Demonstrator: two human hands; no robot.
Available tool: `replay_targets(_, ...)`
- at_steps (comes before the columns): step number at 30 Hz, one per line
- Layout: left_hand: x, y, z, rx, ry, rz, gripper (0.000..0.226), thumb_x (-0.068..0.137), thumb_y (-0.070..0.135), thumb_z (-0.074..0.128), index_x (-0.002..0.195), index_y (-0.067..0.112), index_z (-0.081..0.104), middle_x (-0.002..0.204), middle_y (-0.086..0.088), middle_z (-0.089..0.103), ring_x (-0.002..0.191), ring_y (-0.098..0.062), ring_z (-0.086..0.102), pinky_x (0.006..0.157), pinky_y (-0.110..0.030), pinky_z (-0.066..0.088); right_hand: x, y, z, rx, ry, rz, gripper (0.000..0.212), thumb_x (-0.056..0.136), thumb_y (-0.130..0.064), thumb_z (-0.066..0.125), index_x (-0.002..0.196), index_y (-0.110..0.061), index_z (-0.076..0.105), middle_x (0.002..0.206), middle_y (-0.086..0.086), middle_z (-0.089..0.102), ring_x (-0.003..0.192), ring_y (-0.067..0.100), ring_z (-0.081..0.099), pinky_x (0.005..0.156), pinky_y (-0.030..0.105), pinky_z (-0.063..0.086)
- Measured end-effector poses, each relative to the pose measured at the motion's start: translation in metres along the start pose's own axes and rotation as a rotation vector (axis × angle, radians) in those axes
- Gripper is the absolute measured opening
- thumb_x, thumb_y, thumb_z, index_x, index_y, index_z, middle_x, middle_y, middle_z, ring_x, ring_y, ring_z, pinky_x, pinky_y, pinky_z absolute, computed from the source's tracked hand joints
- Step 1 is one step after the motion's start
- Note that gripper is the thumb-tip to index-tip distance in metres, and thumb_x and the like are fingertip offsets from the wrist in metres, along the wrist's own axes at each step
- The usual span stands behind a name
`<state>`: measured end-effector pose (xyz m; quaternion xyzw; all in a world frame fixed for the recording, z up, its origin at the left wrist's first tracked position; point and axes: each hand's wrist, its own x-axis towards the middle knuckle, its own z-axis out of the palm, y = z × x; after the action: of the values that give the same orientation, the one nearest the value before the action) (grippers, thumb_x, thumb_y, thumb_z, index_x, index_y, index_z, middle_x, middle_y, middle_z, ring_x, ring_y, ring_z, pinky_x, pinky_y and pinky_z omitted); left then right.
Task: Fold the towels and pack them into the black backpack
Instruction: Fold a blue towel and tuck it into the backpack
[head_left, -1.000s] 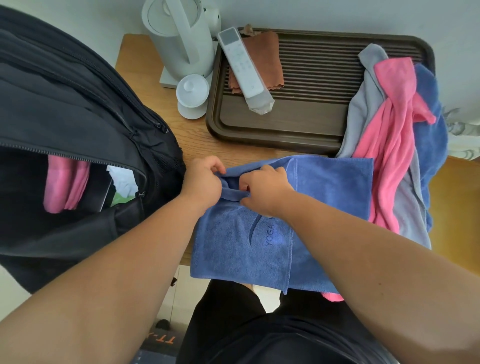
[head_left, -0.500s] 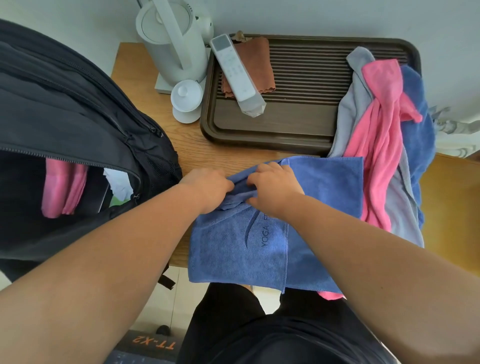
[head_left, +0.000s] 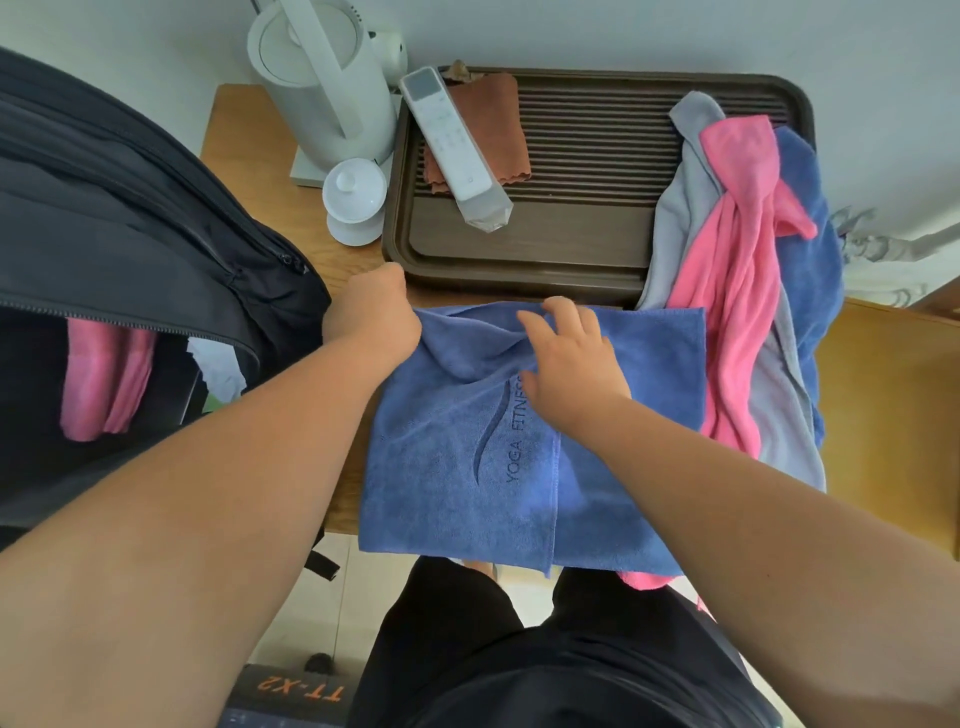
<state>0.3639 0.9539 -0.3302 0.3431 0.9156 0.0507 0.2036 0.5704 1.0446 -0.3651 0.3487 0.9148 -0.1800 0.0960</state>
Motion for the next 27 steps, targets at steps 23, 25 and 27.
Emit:
replay_targets(23, -0.004, -0.011, 0.034, 0.197, 0.02, 0.312, 0.014, 0.093, 0.028, 0.056, 0.097, 0.014, 0.055, 0.104, -0.007, 0.048, 0.096, -0.029, 0.049, 0.072, -0.042, 0.044, 0.0, 0.008, 0.007, 0.356, -0.032, 0.194, 0.055, 0.095, -0.034, 0.06, 0.144, -0.01, 0.05, 0.144, -0.004, 0.04, 0.128, 0.025, 0.036, 0.107, 0.035, 0.038)
replay_targets(25, -0.002, -0.01, 0.027, 0.228, 0.038, 0.352, 0.014, 0.091, 0.027, 0.058, 0.088, 0.016, 0.051, 0.096, -0.004, 0.045, 0.089, -0.026, 0.046, 0.067, -0.039, 0.041, 0.0, 0.01, 0.007, 0.381, -0.023, 0.177, 0.057, 0.096, -0.031, 0.061, 0.146, -0.007, 0.047, 0.146, -0.004, 0.038, 0.13, 0.026, 0.035, 0.107, 0.032, 0.036)
replay_targets(27, -0.001, -0.008, 0.022, 0.242, 0.052, 0.37, 0.014, 0.09, 0.025, 0.058, 0.087, 0.017, 0.047, 0.094, -0.004, 0.044, 0.086, -0.024, 0.043, 0.066, -0.039, 0.039, -0.001, 0.014, 0.006, 0.37, -0.022, 0.155, 0.057, 0.095, -0.028, 0.061, 0.146, -0.007, 0.047, 0.148, -0.003, 0.037, 0.13, 0.027, 0.037, 0.105, 0.031, 0.036)
